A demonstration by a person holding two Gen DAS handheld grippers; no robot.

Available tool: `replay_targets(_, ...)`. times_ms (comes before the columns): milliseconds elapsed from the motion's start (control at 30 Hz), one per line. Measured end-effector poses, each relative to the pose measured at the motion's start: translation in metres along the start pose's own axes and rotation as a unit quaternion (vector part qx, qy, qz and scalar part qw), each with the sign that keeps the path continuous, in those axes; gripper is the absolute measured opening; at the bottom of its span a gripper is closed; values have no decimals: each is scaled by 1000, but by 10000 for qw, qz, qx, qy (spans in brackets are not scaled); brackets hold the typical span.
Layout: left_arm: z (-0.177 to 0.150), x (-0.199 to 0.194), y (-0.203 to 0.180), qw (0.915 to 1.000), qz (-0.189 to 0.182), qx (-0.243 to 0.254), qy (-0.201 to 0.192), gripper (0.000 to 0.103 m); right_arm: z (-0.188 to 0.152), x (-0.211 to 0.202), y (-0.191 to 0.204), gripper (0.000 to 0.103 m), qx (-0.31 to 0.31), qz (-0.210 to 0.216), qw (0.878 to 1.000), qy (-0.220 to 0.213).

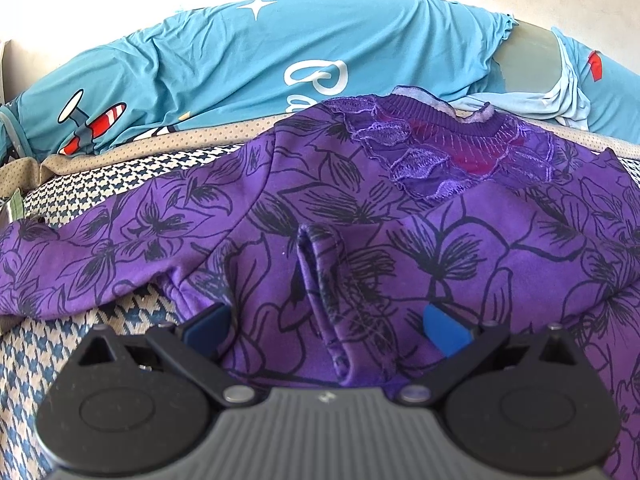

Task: Fold clothes

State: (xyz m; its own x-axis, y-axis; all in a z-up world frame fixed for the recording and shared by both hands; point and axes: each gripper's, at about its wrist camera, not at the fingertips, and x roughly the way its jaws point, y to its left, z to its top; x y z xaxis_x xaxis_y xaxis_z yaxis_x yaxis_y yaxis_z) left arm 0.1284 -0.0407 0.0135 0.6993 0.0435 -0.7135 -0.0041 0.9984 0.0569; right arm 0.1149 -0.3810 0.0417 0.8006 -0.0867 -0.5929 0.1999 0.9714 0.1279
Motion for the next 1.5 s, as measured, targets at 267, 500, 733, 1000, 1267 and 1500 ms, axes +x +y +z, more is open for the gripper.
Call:
replay_targets(267,-2,-4,-5,9999,-49,97,-42,103,3,-18,8,15,-441,-433,9981,78)
replay_targets(500,-3,-6,-11,9997,-118,171,-90,103,19,-39,3,16,-472,-345,9979,-284)
replay_targets(733,0,-9,-6,9998,-109,6,-193,103,25,-39,43,16,-945,692,9909,-658)
replay_targets(1000,2,-1,0,9999,11,-123,-34,103,19,-15,72,17,-1299,784,9873,-471)
replay_targets(1267,-2,5,8,9994,200,-142,262,103,13,19,54,0,-974,77,9952,106)
replay_targets(1500,-6,2,14,9987,138,-220,449,103,14,19,64,0,-987,-221,9949,58)
